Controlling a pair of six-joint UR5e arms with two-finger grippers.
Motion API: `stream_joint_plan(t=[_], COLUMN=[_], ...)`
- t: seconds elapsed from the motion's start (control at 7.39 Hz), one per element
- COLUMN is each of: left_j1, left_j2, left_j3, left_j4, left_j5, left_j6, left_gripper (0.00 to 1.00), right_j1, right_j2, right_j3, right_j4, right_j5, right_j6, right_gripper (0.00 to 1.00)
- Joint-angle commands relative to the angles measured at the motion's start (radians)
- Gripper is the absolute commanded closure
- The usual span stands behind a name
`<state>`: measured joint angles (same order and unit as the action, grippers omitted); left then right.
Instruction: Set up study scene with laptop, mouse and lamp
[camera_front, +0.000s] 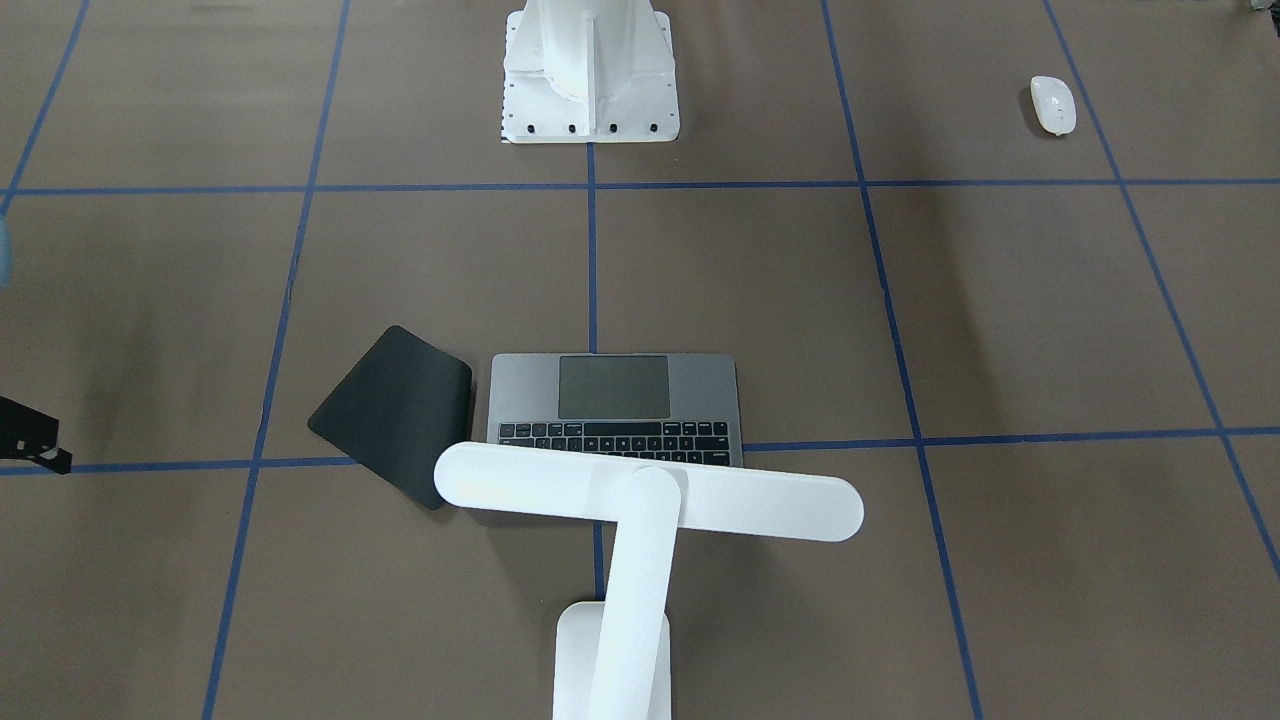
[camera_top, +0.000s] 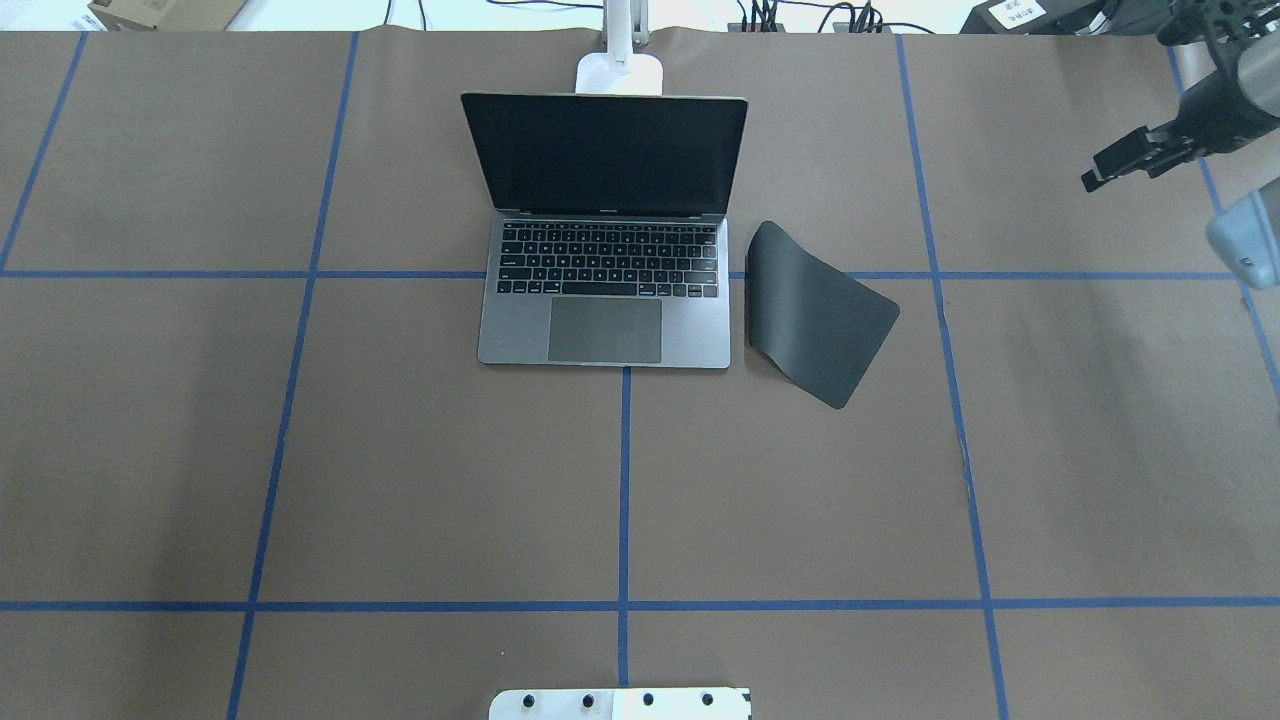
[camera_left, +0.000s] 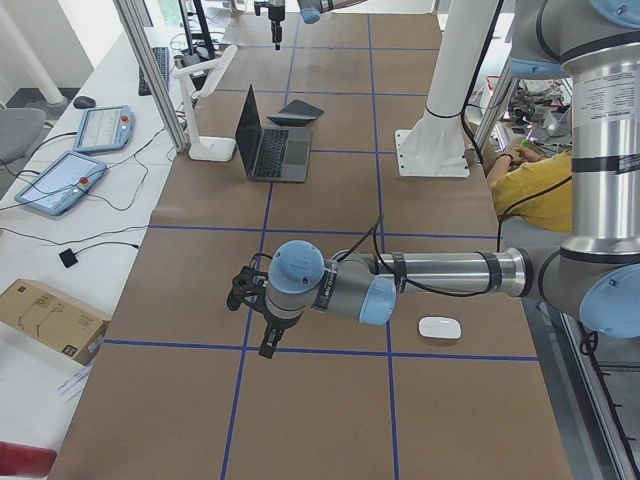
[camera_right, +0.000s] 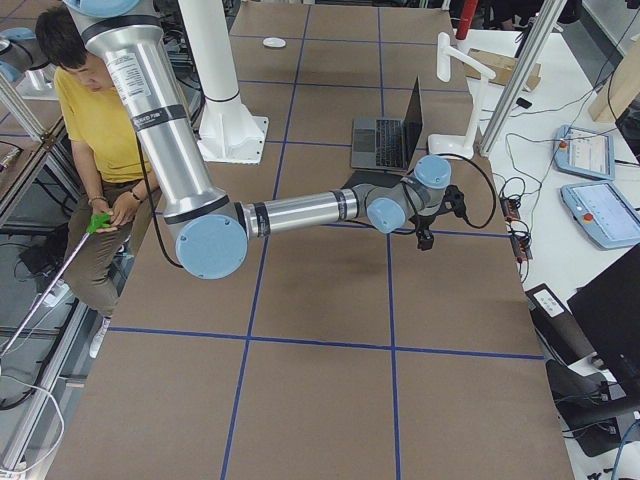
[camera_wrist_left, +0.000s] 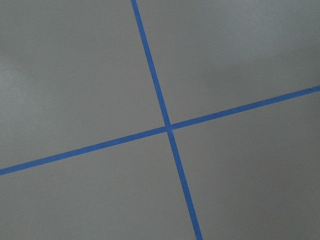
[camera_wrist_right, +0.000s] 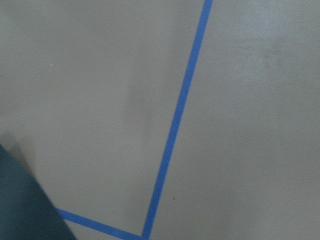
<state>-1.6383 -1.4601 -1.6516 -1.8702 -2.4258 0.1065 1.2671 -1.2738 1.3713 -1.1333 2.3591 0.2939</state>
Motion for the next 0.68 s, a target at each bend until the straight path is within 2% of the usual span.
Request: stream_joint_plan(t=[0.0, 0.14, 0.27, 0.41, 0.54], left_j1=[0.002, 0.0, 0.003, 0.024, 0.053], left_j2=[0.01, 0.039, 0.099, 0.121, 0.133], left_j3=[0.012, 0.0, -0.002, -0.001, -0.029], left_j4=[-0.013, -0.026, -0.123, -0.136, -0.157], left_j5=[-0.044, -0.051, -0.108, -0.239, -0.28], left_j6=[0.01, 0.013, 0.001, -0.081, -0.188], left_gripper=[0.0, 0.0, 0.0, 0.0, 0.0], right_j1=[0.092, 0.109, 0.107, 0.106, 0.106], right_j2=[-0.094, -0.117, -0.124, -0.13, -0.13], right_j3=[0.0, 0.0, 0.0, 0.002, 0.002], right_j4=[0.0, 0.0, 0.0, 0.001, 0.001], right_j5=[0.009, 0.009, 0.009, 0.006, 0.002], right_j6=[-0.174, -0.206, -0.206, -0.208, -0.208], right_gripper=[0.01, 0.01, 0.01, 0.0, 0.0])
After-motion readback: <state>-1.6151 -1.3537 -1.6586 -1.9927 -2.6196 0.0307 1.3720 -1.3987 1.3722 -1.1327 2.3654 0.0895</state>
